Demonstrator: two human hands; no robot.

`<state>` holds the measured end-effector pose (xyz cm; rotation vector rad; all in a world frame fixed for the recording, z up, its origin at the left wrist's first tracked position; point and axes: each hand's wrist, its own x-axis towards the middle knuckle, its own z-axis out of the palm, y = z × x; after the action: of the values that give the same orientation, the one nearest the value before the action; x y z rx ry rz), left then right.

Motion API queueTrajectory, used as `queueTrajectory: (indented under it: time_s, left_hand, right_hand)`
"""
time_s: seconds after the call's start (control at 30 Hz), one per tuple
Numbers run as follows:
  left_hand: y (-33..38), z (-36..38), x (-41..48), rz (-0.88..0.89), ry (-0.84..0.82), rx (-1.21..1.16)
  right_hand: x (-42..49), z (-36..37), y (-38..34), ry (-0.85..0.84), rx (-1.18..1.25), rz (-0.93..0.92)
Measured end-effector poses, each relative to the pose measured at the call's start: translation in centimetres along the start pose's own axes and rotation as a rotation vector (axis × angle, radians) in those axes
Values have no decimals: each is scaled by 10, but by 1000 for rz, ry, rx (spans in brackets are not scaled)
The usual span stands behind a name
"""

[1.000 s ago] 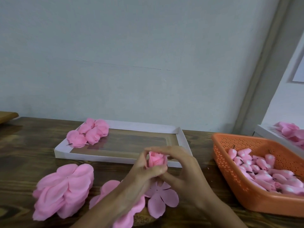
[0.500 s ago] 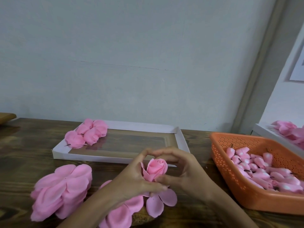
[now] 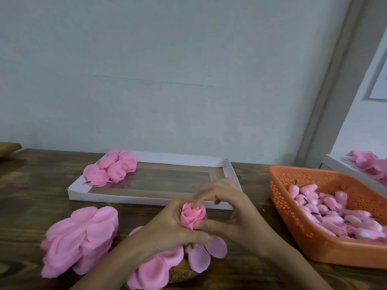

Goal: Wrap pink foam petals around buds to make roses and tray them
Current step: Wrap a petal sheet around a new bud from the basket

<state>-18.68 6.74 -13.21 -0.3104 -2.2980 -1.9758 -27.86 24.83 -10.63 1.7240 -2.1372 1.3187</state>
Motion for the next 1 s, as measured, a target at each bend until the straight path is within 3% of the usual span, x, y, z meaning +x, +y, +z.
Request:
queueTrajectory:
  time_s: [0.17,0.3,0.4,0.53,0.6,0.67,0.8,0.9,1.0]
  left_hand:
    - [-2,1,0,9,-13,-32]
    - [-5,3,3,11,-20,-53]
    - [-5,2,1,-11,7,-84]
    - [-2,10,10,39,276,-235]
    - [-6,16,15,67,412,-456]
    - [-12,18,12,5,521,-530]
    - [-9,25,7,-72,541,-627]
    - [-6,25,9,-65,606,-577]
    - [-9,26,9,-71,562,-568]
  right_hand:
    - [0,-1,4,118,10,-53]
    - [-1,0,5,86,-24,-51]
    - [-1,3,5,98,162,28]
    - [-2,19,1,252,488,211]
    - [-4,33,-1,244,530,257]
    - [-4,44,-6,189,615,293]
    - [-6,51,-11,90,590,236]
    - [-6,57,-14,159,558,256]
    - [-6,62,-14,224,567,261]
